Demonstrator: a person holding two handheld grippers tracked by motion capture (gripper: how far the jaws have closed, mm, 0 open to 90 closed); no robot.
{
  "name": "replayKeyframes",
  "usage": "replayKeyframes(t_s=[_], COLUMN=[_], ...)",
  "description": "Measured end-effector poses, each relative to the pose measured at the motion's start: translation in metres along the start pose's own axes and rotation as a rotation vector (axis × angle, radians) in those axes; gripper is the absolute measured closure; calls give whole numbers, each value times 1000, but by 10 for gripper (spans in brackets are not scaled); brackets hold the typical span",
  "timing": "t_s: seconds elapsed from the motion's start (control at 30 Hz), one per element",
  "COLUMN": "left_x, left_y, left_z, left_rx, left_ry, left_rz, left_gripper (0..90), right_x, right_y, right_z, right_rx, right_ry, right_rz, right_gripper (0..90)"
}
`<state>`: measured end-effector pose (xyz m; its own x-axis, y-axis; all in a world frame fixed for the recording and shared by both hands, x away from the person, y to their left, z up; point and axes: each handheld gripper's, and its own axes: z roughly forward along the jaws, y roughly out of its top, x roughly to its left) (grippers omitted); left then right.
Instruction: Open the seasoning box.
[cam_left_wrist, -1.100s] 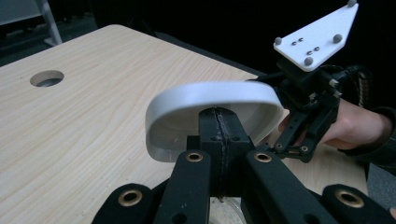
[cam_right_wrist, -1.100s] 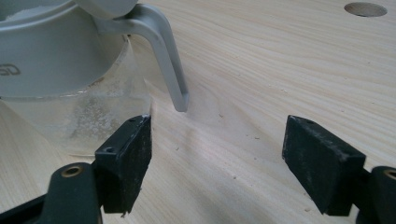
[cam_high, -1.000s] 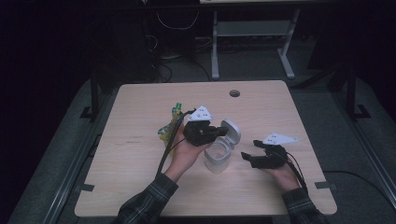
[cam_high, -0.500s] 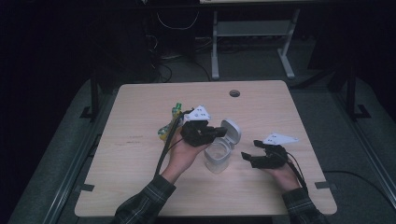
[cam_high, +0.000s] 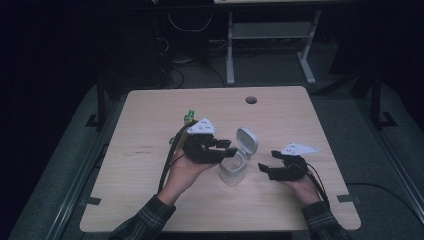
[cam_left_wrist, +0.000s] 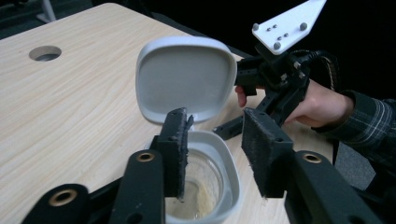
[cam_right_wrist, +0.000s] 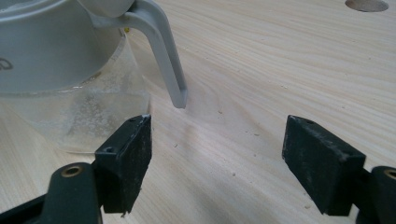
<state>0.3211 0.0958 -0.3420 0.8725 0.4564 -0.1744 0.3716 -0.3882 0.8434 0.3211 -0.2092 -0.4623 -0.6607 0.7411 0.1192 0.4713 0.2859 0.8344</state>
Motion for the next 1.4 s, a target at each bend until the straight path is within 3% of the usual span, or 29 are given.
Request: replayKeyframes(t_s=[0.2, 0.37, 0.73, 1.0, 1.17, 1.4], left_x=[-3, -8, -10, -9, -5, 2], left_y=[-8, -21, -53, -75, -93, -112], left_z=[-8, -14, -25, -35, -44, -62], left_rx=[11, 26, 32, 49, 63, 73], left_ry=[9, 32, 41, 65, 83, 144], left_rz=[6, 22, 14, -4, -35, -62], left_gripper=[552, 511, 480, 471, 469, 465], right_x=[1, 0, 0, -1, -1, -1], right_y=[0, 0, 0, 0, 0, 0], right_z=[1, 0, 0, 0, 0, 3], right_rx=[3, 1, 3, 1, -2, 0], right_ry=[-1, -2, -1, -2, -5, -2], right_rz=[-1, -3, -3, -3, -2, -3], right_gripper=[237, 237, 237, 237, 238, 240])
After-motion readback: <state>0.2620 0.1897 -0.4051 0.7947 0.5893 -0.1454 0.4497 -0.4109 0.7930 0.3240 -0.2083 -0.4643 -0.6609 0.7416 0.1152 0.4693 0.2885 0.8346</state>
